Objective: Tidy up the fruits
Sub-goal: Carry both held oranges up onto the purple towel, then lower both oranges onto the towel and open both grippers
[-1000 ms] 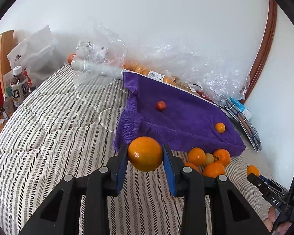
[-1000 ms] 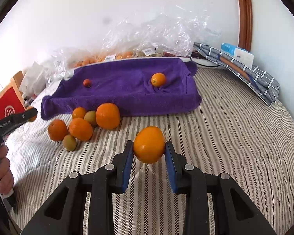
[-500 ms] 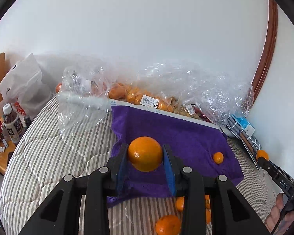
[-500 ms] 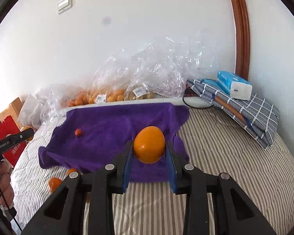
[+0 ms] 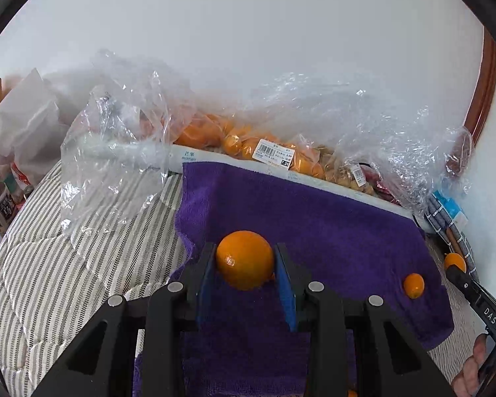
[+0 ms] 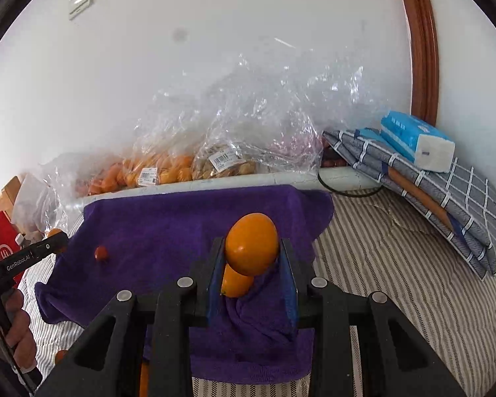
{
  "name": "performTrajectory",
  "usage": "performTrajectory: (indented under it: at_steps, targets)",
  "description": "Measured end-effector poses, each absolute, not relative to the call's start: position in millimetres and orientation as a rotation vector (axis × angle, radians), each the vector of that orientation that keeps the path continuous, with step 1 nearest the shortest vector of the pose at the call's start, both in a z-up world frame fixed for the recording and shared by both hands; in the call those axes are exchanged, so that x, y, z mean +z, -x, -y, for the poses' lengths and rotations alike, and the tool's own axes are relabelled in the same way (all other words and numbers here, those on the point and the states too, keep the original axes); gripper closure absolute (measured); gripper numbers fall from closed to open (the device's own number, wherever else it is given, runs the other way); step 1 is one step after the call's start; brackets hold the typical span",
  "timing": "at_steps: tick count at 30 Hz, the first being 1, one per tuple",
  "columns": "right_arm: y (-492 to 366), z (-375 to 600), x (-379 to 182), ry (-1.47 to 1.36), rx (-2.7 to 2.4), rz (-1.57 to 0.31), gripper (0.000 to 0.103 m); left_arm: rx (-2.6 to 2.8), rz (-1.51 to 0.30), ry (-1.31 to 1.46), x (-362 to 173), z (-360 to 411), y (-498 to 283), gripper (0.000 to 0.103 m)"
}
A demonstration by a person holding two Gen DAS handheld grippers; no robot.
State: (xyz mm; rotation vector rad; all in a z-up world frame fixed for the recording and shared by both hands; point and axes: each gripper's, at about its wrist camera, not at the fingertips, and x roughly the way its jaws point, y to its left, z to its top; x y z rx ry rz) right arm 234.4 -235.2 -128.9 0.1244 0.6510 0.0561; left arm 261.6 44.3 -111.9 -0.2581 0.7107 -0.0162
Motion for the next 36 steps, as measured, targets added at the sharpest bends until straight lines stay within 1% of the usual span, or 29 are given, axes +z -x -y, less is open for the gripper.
performTrajectory:
  at_steps: [3,10,13,22,30,32,34,36]
  targets:
    - [-237.9,236.0,-133.1,-0.123,0.049,-0.668,0.071,-0.024,-0.746,0.273,-119.3,-45.0,-267.5,0.070]
    - [-242.8,244.1,-147.8,-0.184,0.056,-0.726,0.071,-0.023,-0.717,0.308,-118.6,-46.4,-262.9,0.070]
    - [-244.1,242.9,-153.3,-0.176,0.041,-0.739,0.071,0.002,-0.712,0.251,-119.8,-40.0,-264.4,0.070]
    - [-246.3,239.4,-160.6,-0.168,0.047,-0.750,0.071,0.007,-0.729,0.239,-125.9,-35.0,-268.5,0.070]
    - [-242.6,235.7,-159.9,-0.141,0.048,-0.724,0.070,0.012,-0.730,0.231,-126.3,-33.9,-267.9,0.070]
    - [-242.3,236.6,-159.6,-0.146,0.048,-0.721,0.069,0.012,-0.727,0.234,-125.9,-34.5,-267.4,0.070]
    - [-242.1,237.1,-159.2,-0.150,0.043,-0.721,0.063,0.014,-0.727,0.231,-125.8,-34.1,-267.4,0.070]
    - [-240.1,237.8,-157.4,-0.155,0.032,-0.707,0.063,0.014,-0.729,0.230,-125.9,-34.2,-267.4,0.070]
